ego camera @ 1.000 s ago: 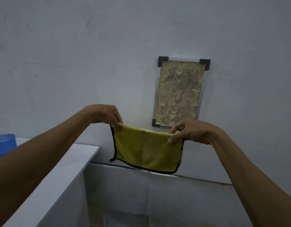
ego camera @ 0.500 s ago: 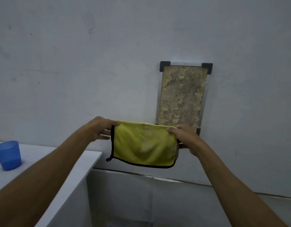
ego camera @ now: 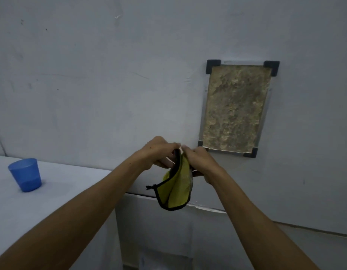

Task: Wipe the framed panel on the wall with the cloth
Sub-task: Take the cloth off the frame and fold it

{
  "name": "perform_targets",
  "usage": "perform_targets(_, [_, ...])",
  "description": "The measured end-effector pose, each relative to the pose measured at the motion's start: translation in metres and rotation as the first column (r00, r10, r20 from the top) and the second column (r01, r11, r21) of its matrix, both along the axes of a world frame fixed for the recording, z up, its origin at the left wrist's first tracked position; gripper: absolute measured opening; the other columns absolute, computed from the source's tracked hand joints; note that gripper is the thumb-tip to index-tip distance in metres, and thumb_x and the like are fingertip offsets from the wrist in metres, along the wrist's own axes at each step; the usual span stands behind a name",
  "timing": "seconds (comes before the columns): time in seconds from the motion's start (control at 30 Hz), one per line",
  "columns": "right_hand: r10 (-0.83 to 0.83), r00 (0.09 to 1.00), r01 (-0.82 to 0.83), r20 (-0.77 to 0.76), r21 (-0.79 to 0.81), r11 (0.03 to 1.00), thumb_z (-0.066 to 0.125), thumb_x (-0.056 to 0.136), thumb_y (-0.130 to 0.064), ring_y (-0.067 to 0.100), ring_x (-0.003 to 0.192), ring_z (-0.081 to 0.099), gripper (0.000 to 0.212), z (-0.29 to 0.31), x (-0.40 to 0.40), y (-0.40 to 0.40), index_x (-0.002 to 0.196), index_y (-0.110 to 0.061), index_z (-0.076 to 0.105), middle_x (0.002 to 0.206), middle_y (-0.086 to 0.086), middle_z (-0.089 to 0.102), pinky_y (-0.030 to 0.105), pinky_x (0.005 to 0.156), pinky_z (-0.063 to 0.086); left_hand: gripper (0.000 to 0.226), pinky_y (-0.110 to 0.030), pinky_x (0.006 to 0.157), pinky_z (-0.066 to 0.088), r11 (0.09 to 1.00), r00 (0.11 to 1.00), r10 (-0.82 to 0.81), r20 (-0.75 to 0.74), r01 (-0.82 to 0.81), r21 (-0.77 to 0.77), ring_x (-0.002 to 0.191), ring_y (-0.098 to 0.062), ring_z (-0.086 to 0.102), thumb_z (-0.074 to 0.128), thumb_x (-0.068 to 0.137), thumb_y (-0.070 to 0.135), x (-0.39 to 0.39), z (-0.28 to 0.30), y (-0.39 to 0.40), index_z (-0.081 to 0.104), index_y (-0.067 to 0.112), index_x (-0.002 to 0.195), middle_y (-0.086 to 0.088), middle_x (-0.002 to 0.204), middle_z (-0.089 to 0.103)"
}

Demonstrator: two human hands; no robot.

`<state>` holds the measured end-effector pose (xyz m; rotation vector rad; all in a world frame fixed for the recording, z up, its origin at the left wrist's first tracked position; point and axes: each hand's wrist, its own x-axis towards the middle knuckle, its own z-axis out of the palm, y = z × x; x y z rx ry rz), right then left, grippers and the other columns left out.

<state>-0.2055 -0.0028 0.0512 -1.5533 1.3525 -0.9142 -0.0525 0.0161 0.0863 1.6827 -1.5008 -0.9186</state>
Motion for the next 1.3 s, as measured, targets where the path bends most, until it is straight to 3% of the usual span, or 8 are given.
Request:
perform_targets(0.17, [0.111, 0.981, -0.124, 0.158, 0.07, 0.99, 0.065, 0.078, -0.073, 0.021, 0.087, 0.075, 0.062, 0.004, 0.001, 0.001, 0.099, -0.015, 0.075, 0.09, 0.005, 0.078, 0.037, 0.075, 0.061, 0.033, -0.048, 0.086, 0.062, 0.957, 0.939, -0.234, -0.25, 0.268, 0.111, 0.093, -0.036, 0.076, 0.043, 0.106, 0.022, 0.02, 0.016, 0.009, 0.059, 0.002, 0.127, -0.019, 0.119, 0.068])
perform_targets(0.37, [0.189, 0.895, -0.201, 0.405, -0.014, 0.98, 0.069, 0.092, -0.027, 0.023, 0.081, 0.072, 0.021, -0.006, 0.013, -0.002, 0.106, -0.011, 0.074, 0.092, 0.01, 0.076, 0.035, 0.07, 0.058, 0.028, -0.04, 0.08, 0.062, 0.906, 0.817, -0.298, -0.494, 0.405, 0.123, 0.107, -0.046, 0.069, 0.045, 0.101, -0.006, 0.057, 0.013, 0.012, 0.052, -0.006, 0.128, -0.03, 0.126, 0.064])
perform_targets(0.43, [0.141, 0.885, -0.143, 0.444, -0.028, 0.989, 0.063, 0.095, -0.018, 0.021, 0.075, 0.068, 0.015, -0.007, 0.022, -0.004, 0.103, -0.009, 0.072, 0.083, 0.007, 0.073, 0.032, 0.062, 0.056, 0.019, -0.034, 0.073, 0.063, 0.935, 0.895, -0.244, -0.374, 0.319, 0.155, 0.1, -0.04, 0.073, 0.059, 0.098, 0.003, 0.063, 0.008, 0.014, 0.058, -0.005, 0.115, -0.023, 0.113, 0.071])
perform_targets(0.57, [0.101, 0.869, -0.078, 0.485, -0.068, 0.995, 0.059, 0.098, -0.017, 0.023, 0.076, 0.071, 0.014, -0.008, 0.043, -0.009, 0.101, -0.008, 0.069, 0.086, 0.01, 0.073, 0.033, 0.061, 0.056, 0.042, -0.034, 0.079, 0.06, 0.974, 0.88, -0.219, 0.42, 0.219, 0.049, 0.093, -0.018, 0.069, 0.085, 0.074, 0.045, 0.072, -0.012, 0.015, 0.068, 0.016, 0.098, 0.0, 0.1, 0.072])
perform_targets(0.7, [0.091, 0.845, -0.038, 0.528, -0.11, 0.993, 0.058, 0.099, -0.02, 0.023, 0.077, 0.072, 0.015, -0.005, 0.053, -0.014, 0.1, -0.009, 0.069, 0.089, 0.011, 0.074, 0.036, 0.062, 0.058, 0.029, -0.038, 0.08, 0.058, 0.928, 0.833, -0.085, 0.547, 0.266, -0.261, 0.086, -0.018, 0.067, 0.085, 0.075, 0.028, 0.079, -0.037, 0.011, 0.064, 0.016, 0.091, 0.0, 0.093, 0.07])
perform_targets(0.9, [-0.01, 0.853, 0.103, 0.521, -0.15, 0.983, 0.051, 0.103, -0.026, 0.022, 0.081, 0.064, 0.017, -0.011, 0.062, -0.026, 0.095, -0.014, 0.059, 0.09, 0.009, 0.065, 0.037, 0.066, 0.053, 0.028, -0.029, 0.056, 0.035, 0.827, 0.909, -0.078, 0.409, 0.288, -0.482, 0.059, -0.013, 0.041, 0.07, 0.072, 0.022, 0.077, -0.065, 0.011, 0.042, 0.023, 0.074, 0.003, 0.067, 0.051])
perform_targets(1.07, [0.001, 0.849, 0.073, 0.528, -0.118, 0.99, 0.049, 0.103, -0.023, 0.02, 0.08, 0.06, 0.018, -0.017, 0.068, -0.029, 0.086, -0.018, 0.056, 0.088, 0.007, 0.061, 0.03, 0.063, 0.048, 0.022, -0.037, 0.059, 0.055, 0.814, 0.915, -0.231, 0.331, 0.368, -0.449, 0.066, -0.022, 0.063, 0.068, 0.073, 0.017, 0.086, -0.071, 0.016, 0.049, 0.022, 0.083, -0.009, 0.081, 0.061])
perform_targets(1.3, [0.261, 0.682, -0.324, 0.683, -0.038, 0.945, 0.046, 0.103, -0.019, 0.02, 0.083, 0.062, 0.014, -0.004, 0.081, -0.025, 0.095, -0.016, 0.057, 0.091, 0.007, 0.063, 0.037, 0.075, 0.052, 0.041, -0.038, 0.094, 0.05, 0.999, 0.879, -0.053, -0.475, 0.041, -0.036, 0.097, -0.025, 0.063, 0.069, 0.075, 0.04, 0.13, -0.059, -0.003, 0.064, 0.01, 0.102, -0.009, 0.103, 0.065])
